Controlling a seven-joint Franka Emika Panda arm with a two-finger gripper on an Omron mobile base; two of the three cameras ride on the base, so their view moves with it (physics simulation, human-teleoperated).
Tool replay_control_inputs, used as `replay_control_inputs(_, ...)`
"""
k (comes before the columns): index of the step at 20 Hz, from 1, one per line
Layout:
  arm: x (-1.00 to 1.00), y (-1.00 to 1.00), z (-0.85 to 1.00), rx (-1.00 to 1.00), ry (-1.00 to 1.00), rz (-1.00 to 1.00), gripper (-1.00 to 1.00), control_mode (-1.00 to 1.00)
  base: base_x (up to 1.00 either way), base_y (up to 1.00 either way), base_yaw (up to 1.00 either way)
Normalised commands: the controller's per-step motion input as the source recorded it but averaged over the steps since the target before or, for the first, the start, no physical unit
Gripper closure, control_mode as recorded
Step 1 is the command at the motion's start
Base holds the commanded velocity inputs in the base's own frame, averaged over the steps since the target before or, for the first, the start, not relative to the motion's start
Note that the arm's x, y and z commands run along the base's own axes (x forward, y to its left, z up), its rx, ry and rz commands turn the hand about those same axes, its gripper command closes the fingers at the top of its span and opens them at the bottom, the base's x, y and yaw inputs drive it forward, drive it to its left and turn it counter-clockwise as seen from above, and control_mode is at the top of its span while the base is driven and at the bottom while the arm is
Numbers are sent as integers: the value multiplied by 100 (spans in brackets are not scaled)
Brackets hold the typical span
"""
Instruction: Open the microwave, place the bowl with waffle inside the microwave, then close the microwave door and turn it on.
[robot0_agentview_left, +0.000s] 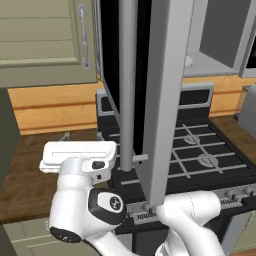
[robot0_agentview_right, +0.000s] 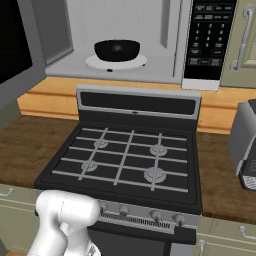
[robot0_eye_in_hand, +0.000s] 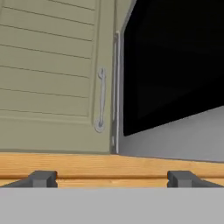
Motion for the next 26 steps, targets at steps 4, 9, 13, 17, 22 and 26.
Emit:
replay_control_inputs(4, -42, 0, 27, -4, -1, -32, -100, -100, 0, 0, 0)
replay_control_inputs(9, -13, 0, 18, -6, -5, -27, -100, -100, 0, 0, 0)
replay_control_inputs(13, -6, 0, 7, -7, -8, -19, -100, -100, 0, 0, 0)
replay_control_inputs(17, -2, -16, 0, -2, -8, -13, -100, -100, 0, 0, 0)
replay_control_inputs(22, 0, -23, 0, 0, -2, -14, -100, -100, 0, 0, 0)
replay_control_inputs(26, 0, -14, 0, 0, 0, -10, -100, -100, 0, 0, 0)
